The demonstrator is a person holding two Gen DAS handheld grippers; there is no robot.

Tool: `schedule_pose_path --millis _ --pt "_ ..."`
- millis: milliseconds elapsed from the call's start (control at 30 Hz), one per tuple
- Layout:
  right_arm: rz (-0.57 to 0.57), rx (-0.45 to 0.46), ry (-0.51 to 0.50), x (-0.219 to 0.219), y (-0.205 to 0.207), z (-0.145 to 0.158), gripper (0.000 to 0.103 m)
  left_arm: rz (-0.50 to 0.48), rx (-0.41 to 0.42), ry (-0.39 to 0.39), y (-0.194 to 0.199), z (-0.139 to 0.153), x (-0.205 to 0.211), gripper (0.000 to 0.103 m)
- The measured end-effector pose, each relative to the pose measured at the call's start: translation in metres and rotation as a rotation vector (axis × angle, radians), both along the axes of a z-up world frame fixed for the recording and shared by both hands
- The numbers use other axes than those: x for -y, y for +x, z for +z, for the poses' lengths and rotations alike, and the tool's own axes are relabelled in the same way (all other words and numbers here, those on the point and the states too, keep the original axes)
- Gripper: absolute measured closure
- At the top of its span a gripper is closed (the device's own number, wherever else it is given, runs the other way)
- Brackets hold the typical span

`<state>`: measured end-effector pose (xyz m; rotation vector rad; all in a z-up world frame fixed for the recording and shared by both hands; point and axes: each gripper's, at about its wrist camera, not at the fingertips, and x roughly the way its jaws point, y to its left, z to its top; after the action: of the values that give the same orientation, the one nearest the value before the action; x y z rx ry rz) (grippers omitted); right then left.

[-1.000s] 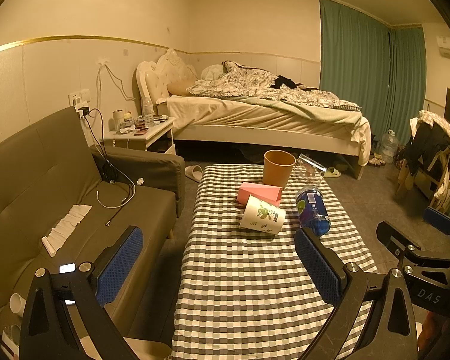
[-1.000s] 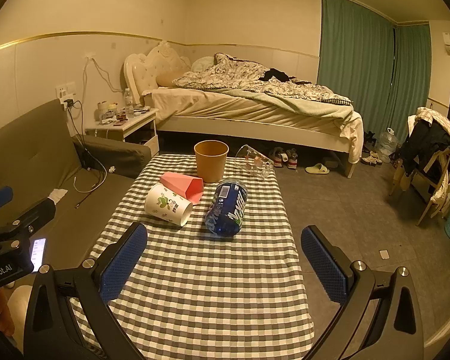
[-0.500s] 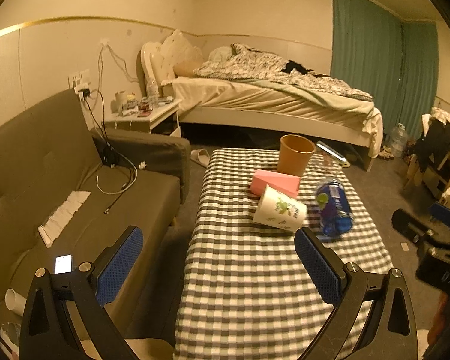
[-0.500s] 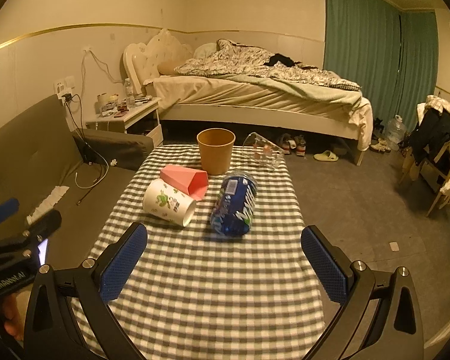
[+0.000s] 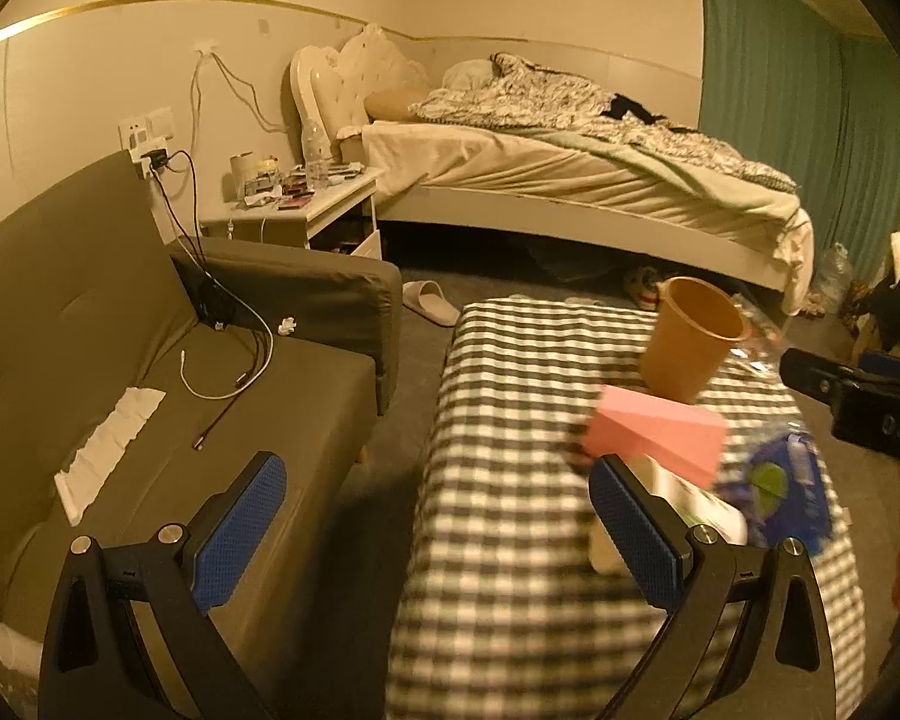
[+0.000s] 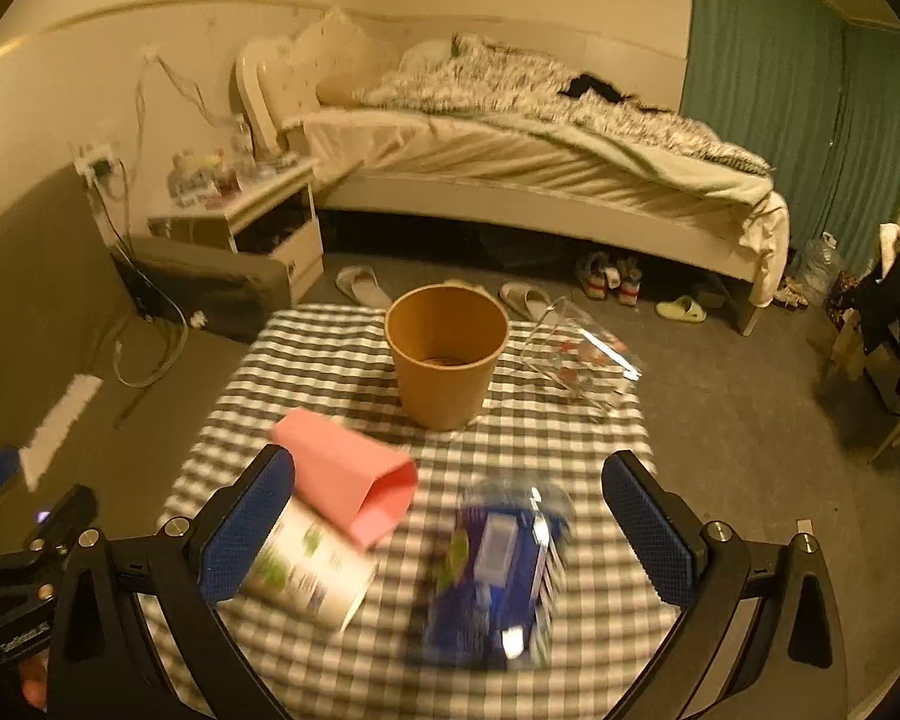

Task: Flip cup upside down
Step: 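Reach the right gripper to the brown kraft cup and close on its rim, then lift the brown cup with the right gripper and rotate it opening-down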

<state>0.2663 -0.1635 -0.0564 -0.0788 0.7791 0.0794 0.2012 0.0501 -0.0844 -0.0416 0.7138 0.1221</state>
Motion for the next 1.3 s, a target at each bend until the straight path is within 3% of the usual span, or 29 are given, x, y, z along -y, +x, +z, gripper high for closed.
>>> schedule_pose_path --millis 233,567,633,700,767,1000,1300 --pt "0.004 -0.112 -0.003 -0.01 0.082 -0.039 0.0 0.011 -0.04 0.002 0.047 -0.027 -0.006 0.0" --pt "-0.045 -0.177 0.011 -0.011 0.14 -0.075 0.0 -0.001 -0.066 0.014 0.07 -0.05 -0.003 0.0" --pt "-0.041 -0.175 0.021 -0.011 0.144 -0.075 0.006 0.002 -0.073 0.014 0.071 -0.052 -0.004 0.0" --pt "-0.027 -0.178 0.021 -0.012 0.147 -0.075 0.021 0.003 -0.078 0.017 0.07 -0.051 -0.004 0.0" --pt "-0.023 -0.177 0.022 -0.012 0.147 -0.074 0.022 0.002 -0.077 0.028 0.068 -0.048 -0.003 0.0" --pt "0.012 -0.103 -0.009 -0.013 0.113 -0.032 0.023 -0.004 -0.033 0.047 0.046 -0.013 0.001 0.0" --pt "0.073 -0.051 -0.035 -0.002 -0.018 0.064 0.023 -0.012 0.07 0.033 -0.033 0.057 -0.004 0.0"
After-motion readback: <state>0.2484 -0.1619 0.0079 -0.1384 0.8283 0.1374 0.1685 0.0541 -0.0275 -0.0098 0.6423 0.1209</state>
